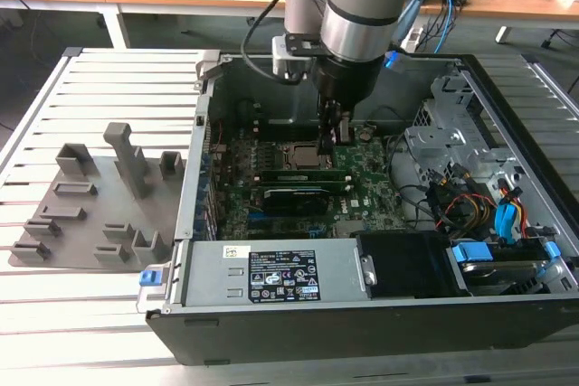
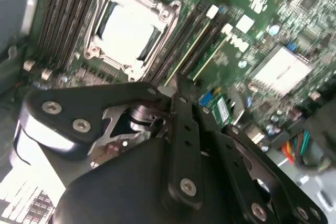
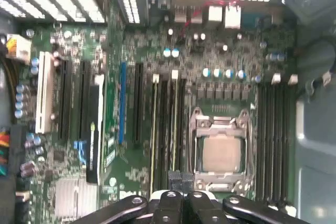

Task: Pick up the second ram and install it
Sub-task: 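Press down the second ram until it locks into place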

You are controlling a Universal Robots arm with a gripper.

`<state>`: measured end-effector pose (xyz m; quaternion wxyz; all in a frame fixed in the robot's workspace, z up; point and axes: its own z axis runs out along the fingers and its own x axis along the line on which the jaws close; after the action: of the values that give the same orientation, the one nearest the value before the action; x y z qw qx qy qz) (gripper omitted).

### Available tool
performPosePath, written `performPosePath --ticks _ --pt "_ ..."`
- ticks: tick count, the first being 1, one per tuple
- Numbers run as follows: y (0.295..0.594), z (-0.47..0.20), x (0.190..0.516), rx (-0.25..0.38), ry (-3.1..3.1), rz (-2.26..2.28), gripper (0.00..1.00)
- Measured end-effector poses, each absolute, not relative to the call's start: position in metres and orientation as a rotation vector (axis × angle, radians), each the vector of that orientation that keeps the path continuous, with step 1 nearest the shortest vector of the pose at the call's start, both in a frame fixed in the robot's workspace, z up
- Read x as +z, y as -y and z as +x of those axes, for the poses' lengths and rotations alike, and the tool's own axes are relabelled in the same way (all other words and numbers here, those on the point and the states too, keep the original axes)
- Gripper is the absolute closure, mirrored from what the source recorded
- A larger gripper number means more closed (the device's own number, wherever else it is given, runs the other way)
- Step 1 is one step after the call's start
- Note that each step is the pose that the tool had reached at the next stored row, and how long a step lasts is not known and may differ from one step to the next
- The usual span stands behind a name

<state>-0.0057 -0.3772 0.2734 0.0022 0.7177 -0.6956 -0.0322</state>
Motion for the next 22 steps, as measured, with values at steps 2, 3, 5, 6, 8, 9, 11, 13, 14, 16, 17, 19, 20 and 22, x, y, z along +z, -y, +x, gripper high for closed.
performPosePath --ticks 2,3,5,6,8,9,11,13,14,16,17,19,20,22 --pt "0.377 0.011 0.265 -0.102 2.182 2.251 0.89" --pt "0.377 0.014 0.261 -0.102 2.182 2.252 0.89" --pt "0.377 0.015 0.250 -0.102 2.182 2.251 0.89" --pt "0.377 0.015 0.246 -0.102 2.182 2.251 0.89" --pt "0.377 0.015 0.241 -0.102 2.182 2.252 0.89" --pt "0.377 0.016 0.238 -0.102 2.182 2.251 0.89" --pt "0.377 0.016 0.232 -0.102 2.182 2.251 0.89" --pt "0.378 0.017 0.229 -0.101 2.181 2.251 0.89" --pt "0.378 0.017 0.228 -0.102 2.182 2.251 0.89" --pt "0.378 0.017 0.229 -0.101 2.184 2.253 0.89" --pt "0.378 0.016 0.233 -0.097 2.185 2.254 0.89" --pt "0.378 0.000 0.233 -0.090 2.187 2.257 0.89" --pt "0.378 -0.010 0.233 -0.089 2.188 2.258 0.89" --pt "0.378 -0.030 0.232 -0.087 2.189 2.259 0.89"
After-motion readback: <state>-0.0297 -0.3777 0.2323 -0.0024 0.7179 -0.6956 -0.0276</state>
